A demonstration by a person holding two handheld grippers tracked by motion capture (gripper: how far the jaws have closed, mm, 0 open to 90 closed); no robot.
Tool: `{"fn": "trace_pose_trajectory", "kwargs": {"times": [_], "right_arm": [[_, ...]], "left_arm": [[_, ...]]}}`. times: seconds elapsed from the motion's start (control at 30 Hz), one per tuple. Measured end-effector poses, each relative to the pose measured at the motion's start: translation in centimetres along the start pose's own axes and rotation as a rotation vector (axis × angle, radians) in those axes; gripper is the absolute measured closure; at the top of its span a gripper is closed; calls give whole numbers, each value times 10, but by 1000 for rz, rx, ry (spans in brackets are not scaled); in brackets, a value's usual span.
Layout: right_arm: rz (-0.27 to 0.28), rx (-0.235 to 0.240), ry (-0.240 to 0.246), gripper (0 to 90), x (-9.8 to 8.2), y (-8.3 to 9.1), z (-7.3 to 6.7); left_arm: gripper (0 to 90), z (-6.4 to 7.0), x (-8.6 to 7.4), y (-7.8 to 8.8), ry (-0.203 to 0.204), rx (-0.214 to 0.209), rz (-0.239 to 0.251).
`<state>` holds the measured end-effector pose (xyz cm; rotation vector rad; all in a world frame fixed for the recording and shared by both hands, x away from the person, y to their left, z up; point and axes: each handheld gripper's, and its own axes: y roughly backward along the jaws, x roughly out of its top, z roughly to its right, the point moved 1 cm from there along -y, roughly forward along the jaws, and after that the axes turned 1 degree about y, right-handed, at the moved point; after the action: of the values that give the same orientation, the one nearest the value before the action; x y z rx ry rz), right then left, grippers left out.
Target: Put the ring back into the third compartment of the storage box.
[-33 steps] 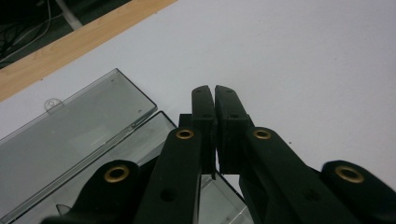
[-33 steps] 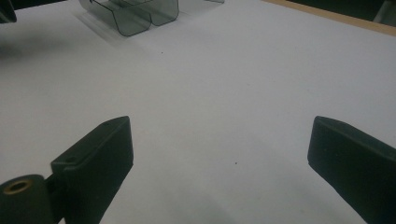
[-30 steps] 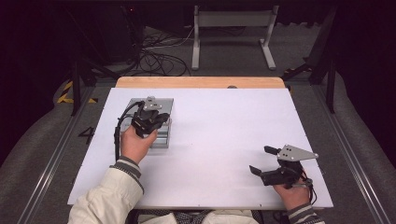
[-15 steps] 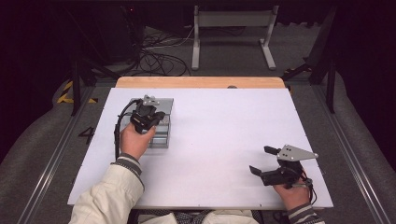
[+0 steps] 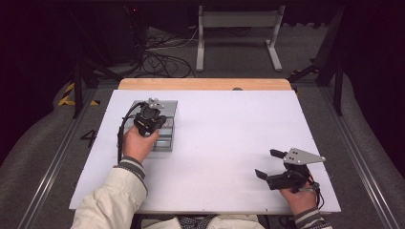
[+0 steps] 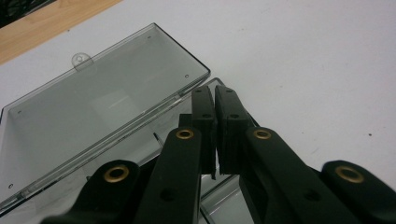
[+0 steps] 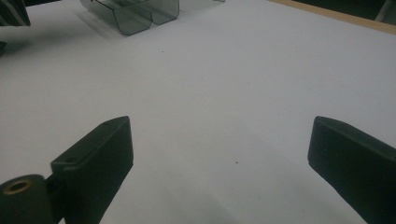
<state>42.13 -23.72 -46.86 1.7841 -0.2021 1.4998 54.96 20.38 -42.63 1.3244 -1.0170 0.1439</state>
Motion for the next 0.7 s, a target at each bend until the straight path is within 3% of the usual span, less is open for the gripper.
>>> {"fn": "trace_pose_trajectory", "kwargs": {"times": [0.4, 0.7], "right_arm": [[-1, 1, 0, 71, 0, 0, 0], [-3, 1, 1, 71, 0, -1, 0]], "left_arm": [[879, -6, -5, -14, 34, -47, -77], [879, -4, -5, -22, 32, -83, -122]]}}
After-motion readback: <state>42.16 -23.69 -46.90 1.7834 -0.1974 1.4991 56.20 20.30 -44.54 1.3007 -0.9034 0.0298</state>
